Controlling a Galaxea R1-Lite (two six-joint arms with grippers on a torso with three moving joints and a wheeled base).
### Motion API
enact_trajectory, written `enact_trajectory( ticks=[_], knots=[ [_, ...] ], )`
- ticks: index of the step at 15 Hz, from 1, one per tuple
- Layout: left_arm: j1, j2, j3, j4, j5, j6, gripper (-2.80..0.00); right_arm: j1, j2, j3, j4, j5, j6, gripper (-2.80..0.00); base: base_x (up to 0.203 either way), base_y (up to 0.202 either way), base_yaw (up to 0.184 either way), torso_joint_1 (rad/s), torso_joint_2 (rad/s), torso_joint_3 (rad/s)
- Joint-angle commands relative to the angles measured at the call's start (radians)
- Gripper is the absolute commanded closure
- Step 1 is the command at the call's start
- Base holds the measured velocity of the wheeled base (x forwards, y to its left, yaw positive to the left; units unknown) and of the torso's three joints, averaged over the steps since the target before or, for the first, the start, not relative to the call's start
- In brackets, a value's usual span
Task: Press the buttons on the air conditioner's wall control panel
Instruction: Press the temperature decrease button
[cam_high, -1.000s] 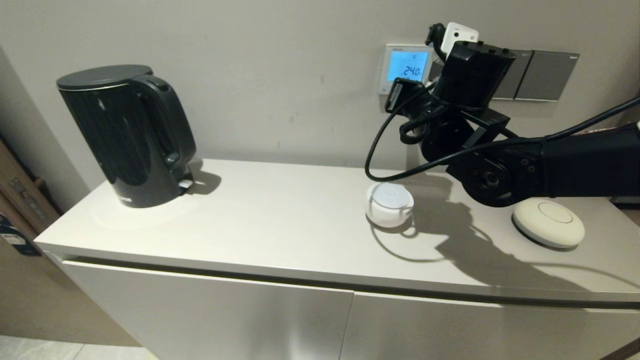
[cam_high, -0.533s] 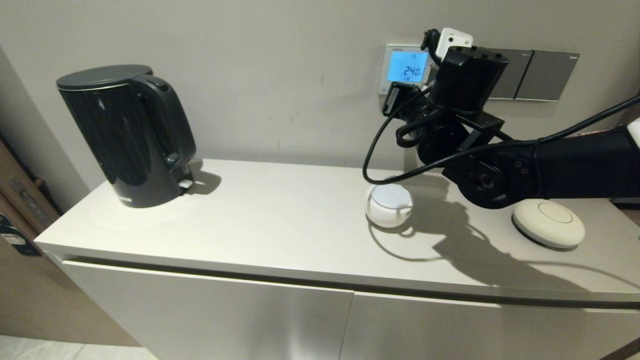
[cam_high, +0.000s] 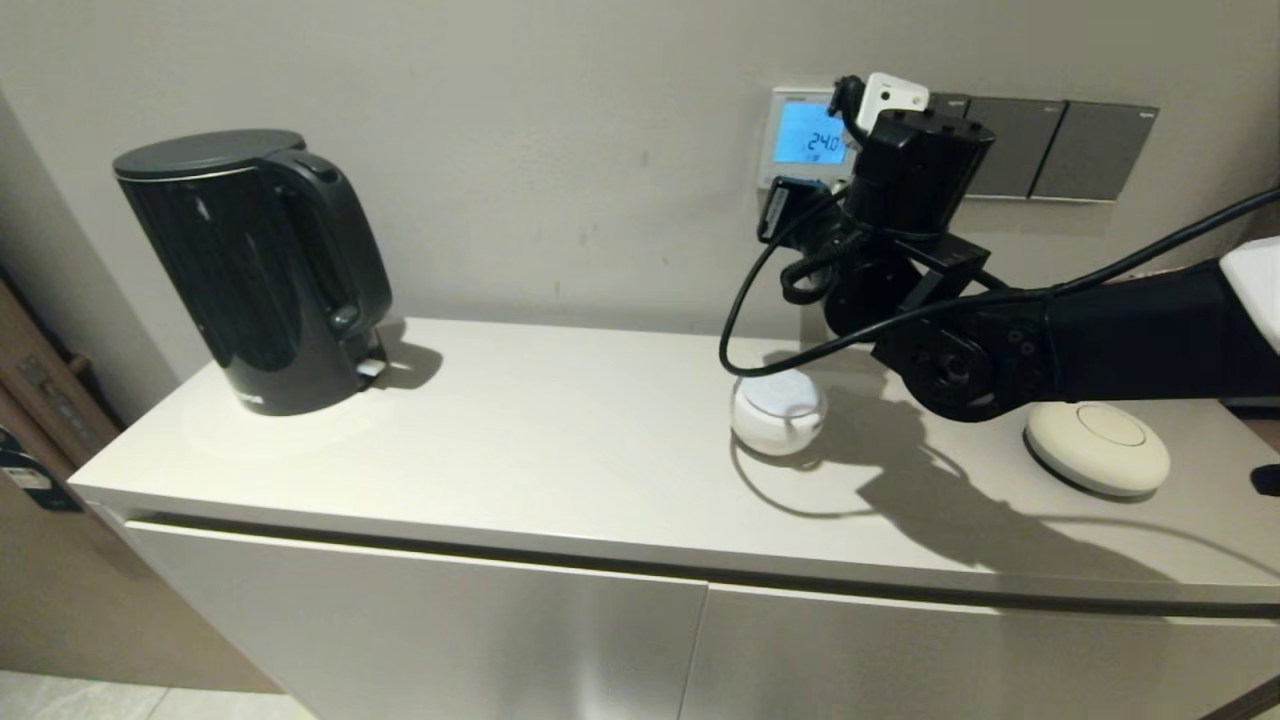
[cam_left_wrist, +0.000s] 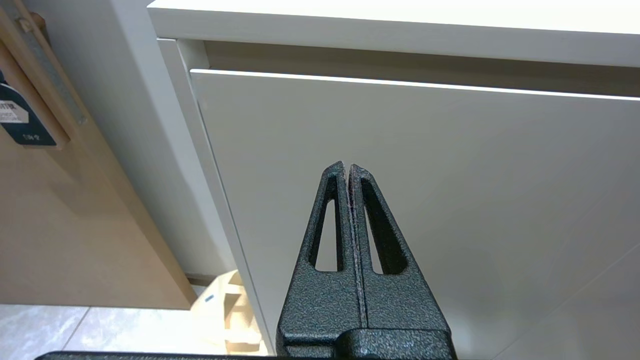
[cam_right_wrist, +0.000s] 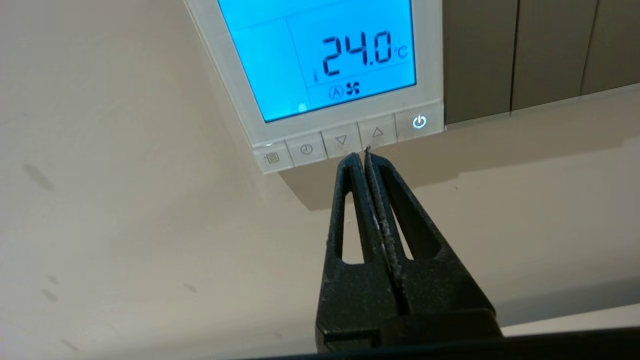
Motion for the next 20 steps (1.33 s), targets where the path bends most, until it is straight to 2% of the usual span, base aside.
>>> enact_trajectory(
  ticks=[1,20],
  knots=[
    [0.0,0.001,0.0,0.0,0.0,0.0,0.0,-0.002,0.006,-0.001,-0.004,-0.002,0.0,0.0,0.0,0.0,0.0,0.0,0.0,0.0],
    [0.001,0.0,0.0,0.0,-0.002,0.002,0.0,-0.011,0.026,-0.016,-0.003,0.023,0.0,0.0,0.0,0.0,0.0,0.0,0.0,0.0]
  ],
)
